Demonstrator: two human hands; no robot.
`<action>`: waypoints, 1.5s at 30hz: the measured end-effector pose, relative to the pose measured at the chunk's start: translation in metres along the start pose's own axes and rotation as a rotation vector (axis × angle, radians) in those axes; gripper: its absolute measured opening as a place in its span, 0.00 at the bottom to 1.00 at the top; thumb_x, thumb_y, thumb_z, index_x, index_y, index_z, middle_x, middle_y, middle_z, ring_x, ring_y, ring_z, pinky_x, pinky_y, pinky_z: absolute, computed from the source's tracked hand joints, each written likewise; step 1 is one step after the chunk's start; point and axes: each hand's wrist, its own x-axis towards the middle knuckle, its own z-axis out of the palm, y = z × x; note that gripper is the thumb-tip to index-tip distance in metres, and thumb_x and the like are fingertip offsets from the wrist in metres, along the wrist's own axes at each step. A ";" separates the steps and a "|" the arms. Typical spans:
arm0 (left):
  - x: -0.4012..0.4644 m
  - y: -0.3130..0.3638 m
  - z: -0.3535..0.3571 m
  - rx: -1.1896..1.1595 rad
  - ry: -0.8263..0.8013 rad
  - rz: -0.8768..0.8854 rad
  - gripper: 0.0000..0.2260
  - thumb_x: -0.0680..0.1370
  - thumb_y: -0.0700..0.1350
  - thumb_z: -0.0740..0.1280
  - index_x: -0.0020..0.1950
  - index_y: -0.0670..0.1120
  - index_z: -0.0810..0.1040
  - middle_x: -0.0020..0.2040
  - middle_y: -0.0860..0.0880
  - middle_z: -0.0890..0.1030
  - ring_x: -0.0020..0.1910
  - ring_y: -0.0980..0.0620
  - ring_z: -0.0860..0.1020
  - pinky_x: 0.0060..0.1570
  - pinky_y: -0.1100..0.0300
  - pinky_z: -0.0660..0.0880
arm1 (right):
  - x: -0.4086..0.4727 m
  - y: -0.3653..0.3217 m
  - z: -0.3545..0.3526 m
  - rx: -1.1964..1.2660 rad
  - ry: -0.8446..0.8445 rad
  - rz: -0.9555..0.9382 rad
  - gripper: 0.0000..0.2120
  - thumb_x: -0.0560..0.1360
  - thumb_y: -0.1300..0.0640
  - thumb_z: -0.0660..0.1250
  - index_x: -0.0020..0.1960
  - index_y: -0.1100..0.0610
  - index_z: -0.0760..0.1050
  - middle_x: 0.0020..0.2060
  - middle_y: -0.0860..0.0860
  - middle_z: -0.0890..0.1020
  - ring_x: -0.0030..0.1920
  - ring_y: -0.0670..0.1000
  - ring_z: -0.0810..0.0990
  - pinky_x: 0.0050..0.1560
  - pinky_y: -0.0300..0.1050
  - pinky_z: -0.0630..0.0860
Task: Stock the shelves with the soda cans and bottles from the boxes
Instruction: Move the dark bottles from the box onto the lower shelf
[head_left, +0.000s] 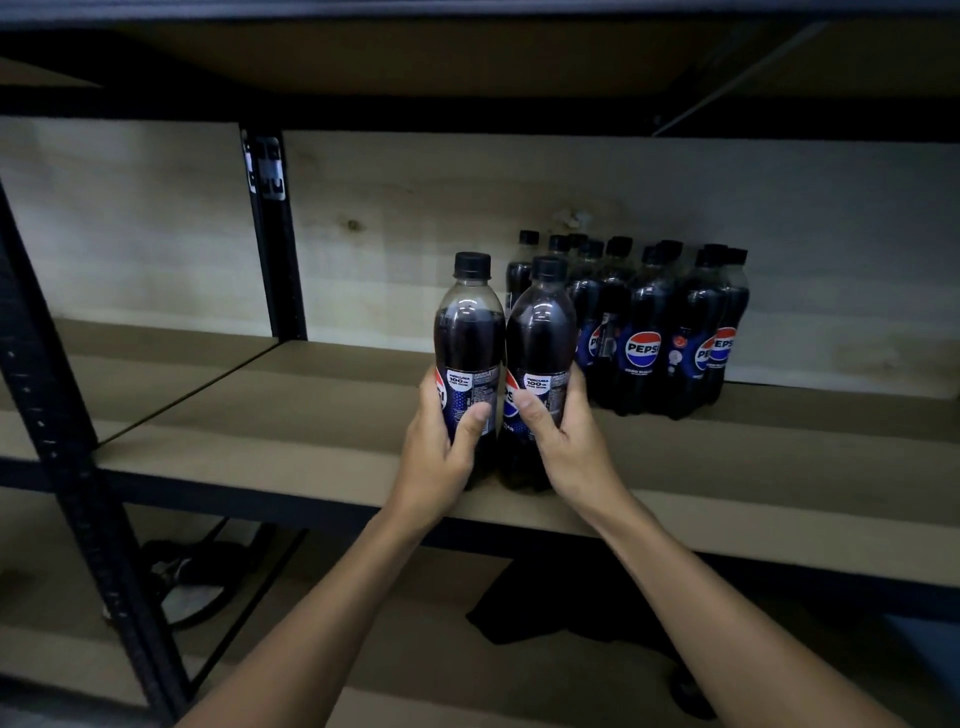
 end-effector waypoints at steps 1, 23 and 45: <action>0.000 -0.002 -0.002 0.009 -0.024 -0.024 0.22 0.79 0.54 0.62 0.71 0.51 0.63 0.58 0.59 0.78 0.58 0.64 0.76 0.52 0.71 0.72 | -0.001 0.003 -0.002 -0.015 -0.023 0.005 0.28 0.79 0.51 0.66 0.76 0.53 0.60 0.64 0.44 0.77 0.62 0.36 0.76 0.64 0.34 0.70; 0.127 -0.129 0.023 0.385 0.062 -0.328 0.20 0.77 0.47 0.69 0.69 0.48 0.71 0.57 0.41 0.80 0.58 0.39 0.76 0.52 0.57 0.71 | 0.124 0.088 0.072 -0.516 0.140 0.267 0.33 0.77 0.54 0.69 0.75 0.65 0.59 0.65 0.61 0.76 0.63 0.61 0.76 0.59 0.49 0.73; 0.178 -0.176 0.043 0.415 0.059 -0.440 0.17 0.72 0.40 0.67 0.60 0.45 0.77 0.55 0.43 0.81 0.55 0.43 0.79 0.56 0.52 0.76 | 0.182 0.117 0.087 -0.820 0.081 0.141 0.15 0.79 0.60 0.61 0.64 0.54 0.63 0.57 0.59 0.76 0.53 0.63 0.78 0.50 0.54 0.76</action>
